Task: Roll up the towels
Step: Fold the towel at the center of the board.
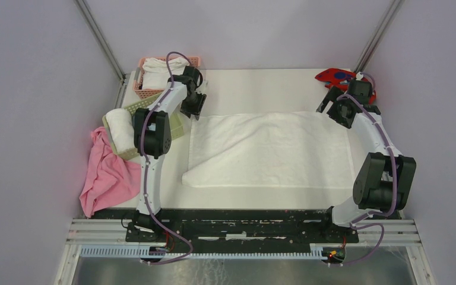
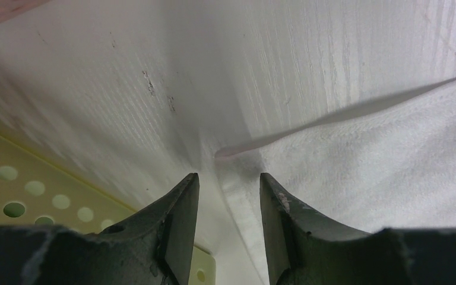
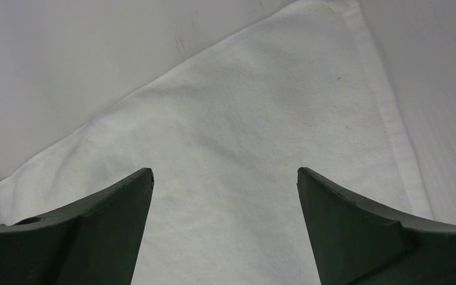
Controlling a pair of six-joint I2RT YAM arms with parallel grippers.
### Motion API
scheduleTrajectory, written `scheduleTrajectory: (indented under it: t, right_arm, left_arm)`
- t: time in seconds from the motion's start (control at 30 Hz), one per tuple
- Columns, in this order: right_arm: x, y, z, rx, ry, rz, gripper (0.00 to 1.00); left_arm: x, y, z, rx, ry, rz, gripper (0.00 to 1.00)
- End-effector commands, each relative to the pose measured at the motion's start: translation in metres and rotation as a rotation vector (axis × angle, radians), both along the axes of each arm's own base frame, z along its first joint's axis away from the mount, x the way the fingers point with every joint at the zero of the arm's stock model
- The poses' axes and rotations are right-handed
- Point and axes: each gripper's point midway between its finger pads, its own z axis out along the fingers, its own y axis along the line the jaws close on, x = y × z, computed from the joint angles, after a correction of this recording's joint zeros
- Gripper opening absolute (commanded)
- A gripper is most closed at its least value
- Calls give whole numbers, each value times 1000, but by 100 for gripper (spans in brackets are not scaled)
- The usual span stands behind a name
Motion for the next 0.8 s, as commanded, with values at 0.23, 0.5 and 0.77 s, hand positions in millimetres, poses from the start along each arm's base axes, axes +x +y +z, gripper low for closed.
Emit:
scheduleTrajectory:
  t: [0.23,0.5,0.77]
  right_arm:
    - [5,-3,2,-40,-20,31,98]
    - [11,-13,1,-119,-6,56,97]
    - [45,-30,-11,-322,102,339,91]
  left_arm:
    - [10,-4,-18,-15,14,-31,44]
    - [-13,-2,-48,4,111,-30,27]
    - [-20,1,-51,16,130,-51,12]
